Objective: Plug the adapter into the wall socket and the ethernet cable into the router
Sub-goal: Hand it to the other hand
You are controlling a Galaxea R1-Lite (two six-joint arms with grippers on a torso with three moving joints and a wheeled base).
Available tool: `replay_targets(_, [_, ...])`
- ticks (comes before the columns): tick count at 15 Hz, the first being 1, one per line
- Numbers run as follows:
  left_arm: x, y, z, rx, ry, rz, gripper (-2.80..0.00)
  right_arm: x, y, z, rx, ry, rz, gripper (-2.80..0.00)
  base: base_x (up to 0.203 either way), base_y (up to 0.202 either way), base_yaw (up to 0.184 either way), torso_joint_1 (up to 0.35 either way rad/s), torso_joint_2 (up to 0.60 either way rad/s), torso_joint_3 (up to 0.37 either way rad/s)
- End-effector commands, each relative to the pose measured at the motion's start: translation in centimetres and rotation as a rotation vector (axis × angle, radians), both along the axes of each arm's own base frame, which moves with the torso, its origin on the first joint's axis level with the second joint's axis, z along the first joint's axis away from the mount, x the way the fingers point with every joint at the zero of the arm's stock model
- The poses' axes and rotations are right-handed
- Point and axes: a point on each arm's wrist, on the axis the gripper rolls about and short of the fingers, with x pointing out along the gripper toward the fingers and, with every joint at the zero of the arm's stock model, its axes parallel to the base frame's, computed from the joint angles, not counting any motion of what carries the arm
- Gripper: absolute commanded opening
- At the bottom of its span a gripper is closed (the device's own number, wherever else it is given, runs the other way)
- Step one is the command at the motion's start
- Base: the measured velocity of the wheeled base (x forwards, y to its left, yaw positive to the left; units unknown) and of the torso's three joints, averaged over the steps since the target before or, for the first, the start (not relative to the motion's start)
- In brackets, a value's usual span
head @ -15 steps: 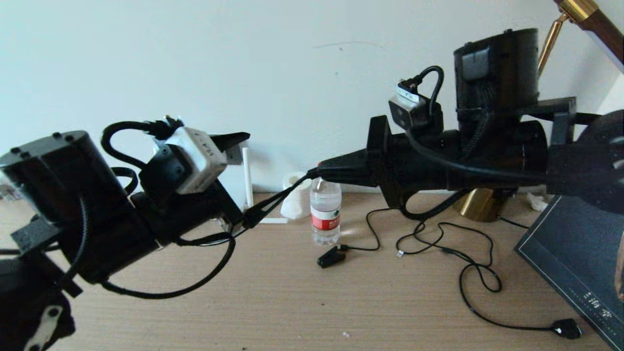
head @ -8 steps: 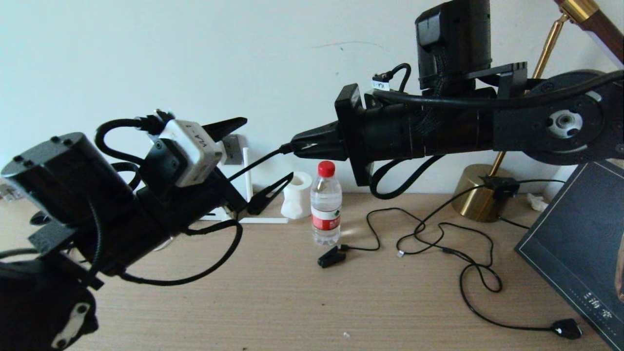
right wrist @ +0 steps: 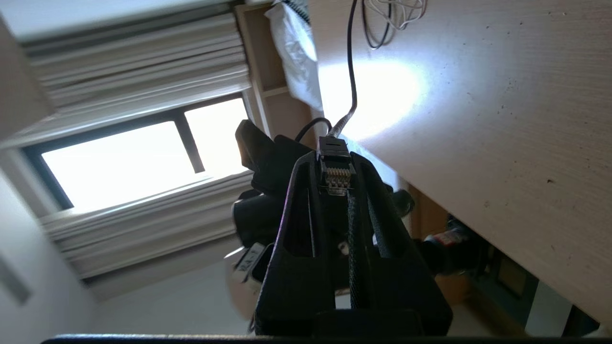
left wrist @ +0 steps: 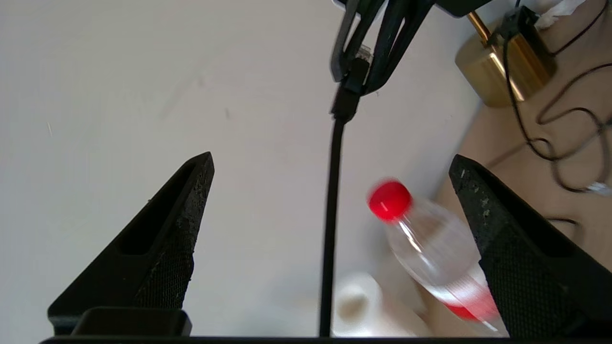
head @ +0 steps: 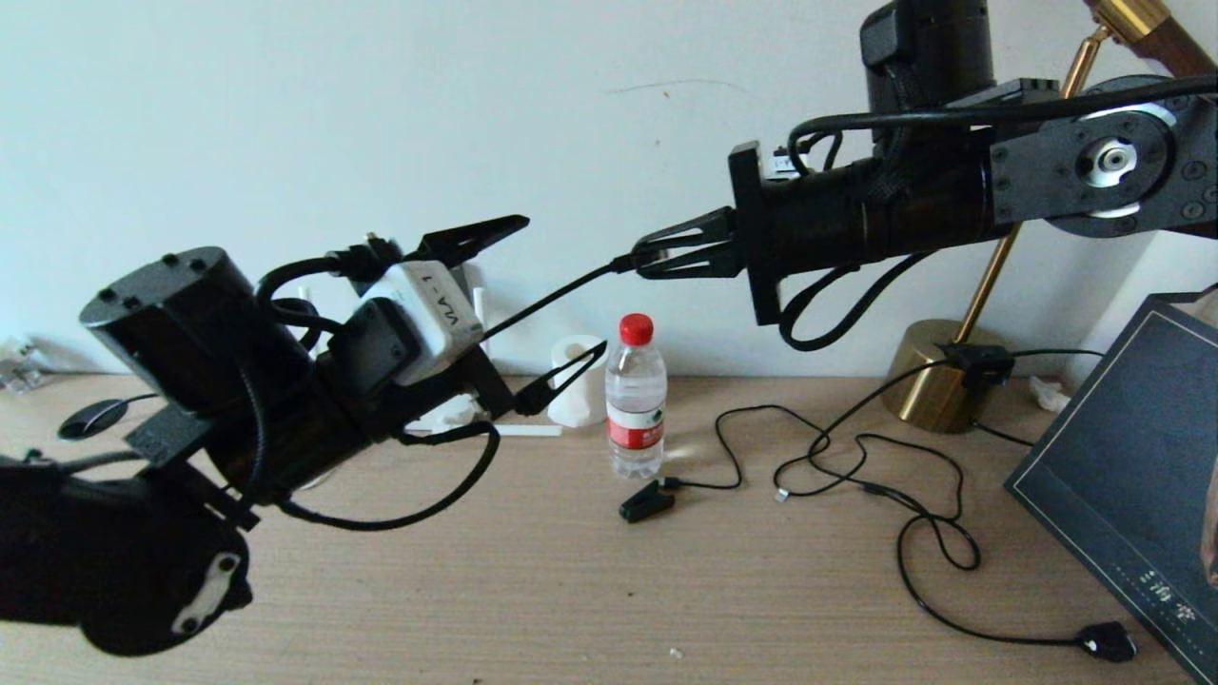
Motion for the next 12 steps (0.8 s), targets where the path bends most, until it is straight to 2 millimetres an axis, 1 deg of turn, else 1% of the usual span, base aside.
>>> replay_targets(1, [1.7, -1.0, 0.2, 0.021, -0.057, -0.034, 0.00, 0.8, -1.2, -0.2, 0.010, 0.045, -0.015, -2.80, 0.000, 0.000, 0.000, 0.000, 0.00, 0.000])
replay_targets(3, [2.8, -2.0, 0.7, 0.026, -0.110, -0.058, 0.00, 1.2, -1.8, -0.3, 0.013, 0.060, -0.027, -2.80, 0.000, 0.000, 0.000, 0.000, 0.00, 0.000])
replay_targets(5, [2.9, -3.3, 0.7, 0.044, -0.150, -0.094, 0.00, 1.2, -1.9, -0.1, 0.027, 0.063, 0.005, -2.80, 0.000, 0.000, 0.000, 0.000, 0.00, 0.000])
replay_targets(8, [2.8, -3.6, 0.4, 0.085, -0.192, -0.122, 0.00, 1.0, -2.0, 0.1, 0.047, 0.091, 0.027, -2.80, 0.000, 0.000, 0.000, 0.000, 0.00, 0.000])
replay_targets(10, [2.8, -3.7, 0.8, 0.087, -0.224, -0.133, 0.00, 0.6, -2.2, 0.5, 0.065, 0.104, 0.050, -2.80, 0.000, 0.000, 0.000, 0.000, 0.00, 0.000])
replay_targets(12, [2.6, -3.7, 1.2, 0.091, -0.247, -0.140, 0.00, 0.4, -2.1, 0.6, 0.067, 0.105, 0.059, -2.80, 0.000, 0.000, 0.000, 0.000, 0.00, 0.000])
